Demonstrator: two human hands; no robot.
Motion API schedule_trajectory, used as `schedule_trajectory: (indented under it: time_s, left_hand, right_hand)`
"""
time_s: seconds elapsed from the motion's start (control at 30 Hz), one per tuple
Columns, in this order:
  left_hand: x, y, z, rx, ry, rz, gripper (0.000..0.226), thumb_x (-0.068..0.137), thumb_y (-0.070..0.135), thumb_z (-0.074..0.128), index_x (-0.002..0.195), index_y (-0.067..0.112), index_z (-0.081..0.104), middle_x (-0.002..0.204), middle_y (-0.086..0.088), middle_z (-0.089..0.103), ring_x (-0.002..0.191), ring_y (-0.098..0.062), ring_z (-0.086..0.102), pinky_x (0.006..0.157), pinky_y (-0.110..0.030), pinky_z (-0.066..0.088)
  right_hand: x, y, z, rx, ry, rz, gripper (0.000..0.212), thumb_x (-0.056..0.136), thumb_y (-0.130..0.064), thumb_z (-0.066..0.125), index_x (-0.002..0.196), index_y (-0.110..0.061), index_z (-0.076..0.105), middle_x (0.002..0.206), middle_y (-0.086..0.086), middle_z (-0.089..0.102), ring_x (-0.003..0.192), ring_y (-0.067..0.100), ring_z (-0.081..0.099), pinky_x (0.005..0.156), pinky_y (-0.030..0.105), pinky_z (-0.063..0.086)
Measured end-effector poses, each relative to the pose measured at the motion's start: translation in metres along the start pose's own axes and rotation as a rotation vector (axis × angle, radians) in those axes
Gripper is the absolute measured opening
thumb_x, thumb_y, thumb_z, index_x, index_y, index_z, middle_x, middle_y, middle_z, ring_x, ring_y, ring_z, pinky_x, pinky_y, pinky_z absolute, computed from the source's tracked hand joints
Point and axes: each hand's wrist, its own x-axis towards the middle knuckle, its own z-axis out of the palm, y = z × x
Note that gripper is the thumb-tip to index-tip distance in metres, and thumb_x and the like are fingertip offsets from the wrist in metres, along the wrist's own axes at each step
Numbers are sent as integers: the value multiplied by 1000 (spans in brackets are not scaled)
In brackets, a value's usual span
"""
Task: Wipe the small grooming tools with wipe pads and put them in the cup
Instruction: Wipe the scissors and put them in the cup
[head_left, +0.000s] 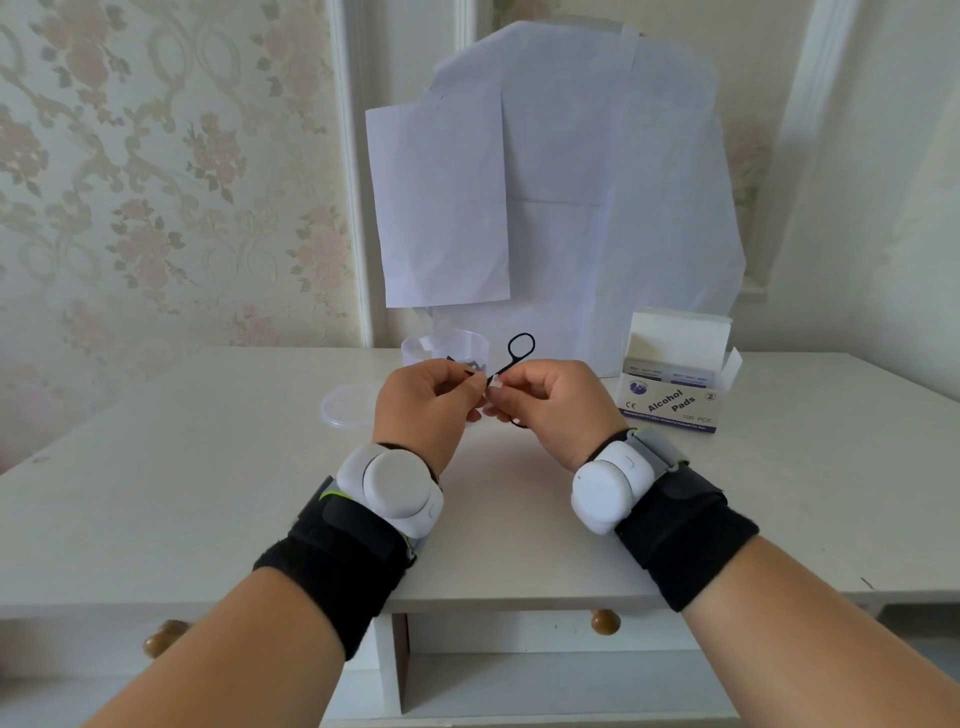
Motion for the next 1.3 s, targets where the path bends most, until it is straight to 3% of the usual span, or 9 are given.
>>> schedule_trajectory:
  time_s: [0.2,0.5,0.67,0.77,0.9,1.3]
  left_hand:
    - [1,-1,0,33,89,44,12,90,19,64,84,13,72,72,-1,73,66,-11,69,66,-21,53]
    - [4,-3,0,62,103,42,13,92,21,60,85,14,70,74,1,72,65,-7,68,64,-22,51]
    - [4,-2,2,59,99,47,13,93,20,59,87,13,67,75,3,72,61,0,66,58,-12,49]
    - [4,-3,4,72,66,41,13,94,21,58,91,13,68,77,3,72,68,-5,68,69,-23,54]
    - [3,-3,7,85,12,35,13,94,21,58,92,13,67,79,3,72,71,-8,69,75,-29,57]
    - [-1,1,5,98,-85,5,13,88,20,65,79,16,72,73,4,74,68,-5,70,75,-25,53]
  right_hand:
    - [1,-1,-4,-217,36,-6,7,87,-18,71,81,-22,72,71,-6,71,64,3,68,56,11,46]
    - [-2,-3,-3,-160,38,41,7,89,-9,66,87,-11,72,73,1,73,53,17,68,51,29,55]
    - [0,-3,-9,30,130,49,17,92,-4,63,78,-14,67,71,5,70,54,16,66,55,27,56]
    - [2,-2,-11,106,192,41,16,94,-8,63,78,-11,68,71,4,69,57,15,66,60,28,59]
    - [3,-2,-15,357,263,113,11,94,-1,60,98,7,67,76,11,67,57,11,64,60,22,58]
    - [5,-7,-16,879,190,268,8,93,-3,61,89,2,66,85,13,70,64,11,68,63,18,57]
